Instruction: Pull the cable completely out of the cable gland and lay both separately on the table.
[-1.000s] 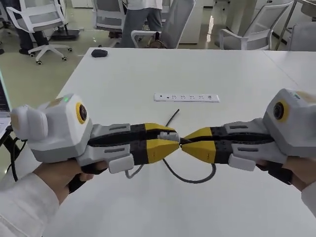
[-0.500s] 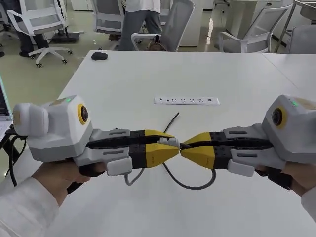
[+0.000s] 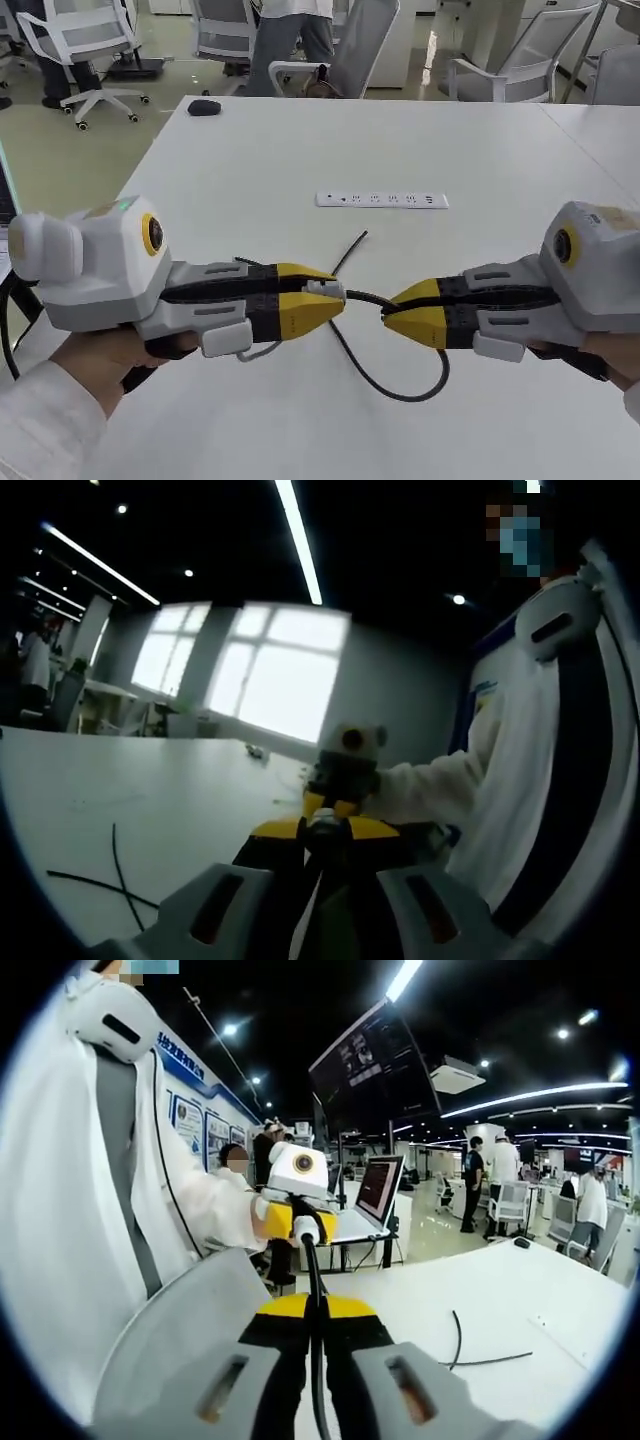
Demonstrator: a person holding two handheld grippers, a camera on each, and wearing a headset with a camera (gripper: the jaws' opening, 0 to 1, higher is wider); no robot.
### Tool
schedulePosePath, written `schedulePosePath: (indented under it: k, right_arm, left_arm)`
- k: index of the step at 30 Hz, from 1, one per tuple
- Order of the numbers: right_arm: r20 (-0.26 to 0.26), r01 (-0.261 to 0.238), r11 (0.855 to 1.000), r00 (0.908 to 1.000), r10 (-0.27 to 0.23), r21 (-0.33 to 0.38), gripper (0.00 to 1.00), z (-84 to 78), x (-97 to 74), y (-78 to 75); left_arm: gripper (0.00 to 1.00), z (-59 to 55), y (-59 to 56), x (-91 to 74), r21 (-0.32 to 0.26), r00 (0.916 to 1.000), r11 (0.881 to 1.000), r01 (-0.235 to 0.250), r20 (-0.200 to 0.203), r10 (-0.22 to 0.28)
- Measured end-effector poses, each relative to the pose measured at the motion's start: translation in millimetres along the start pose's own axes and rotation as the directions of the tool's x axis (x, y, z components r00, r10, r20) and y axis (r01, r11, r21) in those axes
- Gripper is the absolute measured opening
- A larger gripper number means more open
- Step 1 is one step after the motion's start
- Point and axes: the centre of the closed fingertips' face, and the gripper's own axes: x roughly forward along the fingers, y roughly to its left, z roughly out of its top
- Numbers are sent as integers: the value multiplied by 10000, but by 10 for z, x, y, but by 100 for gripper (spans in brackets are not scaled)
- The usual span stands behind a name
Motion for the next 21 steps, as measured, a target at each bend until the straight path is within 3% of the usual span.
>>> schedulePosePath:
  k: [7,13,21]
  right_arm:
    - [-896,277,9995,9956,-261,159,2,-330,-110,-66]
    - [-1938,710,9972,9789,-651,237,2,-653,-266,-180]
    - [-2320,1026,9938,9686,-898,437,2,-842,-354,-246]
  left_arm:
    - [16,-45,31,-49,-107,9998,9998,-177,-35,177]
    - [16,-42,73,-115,-200,9993,9991,-382,40,383]
    - [16,-22,108,-120,-273,9981,9981,-558,256,565]
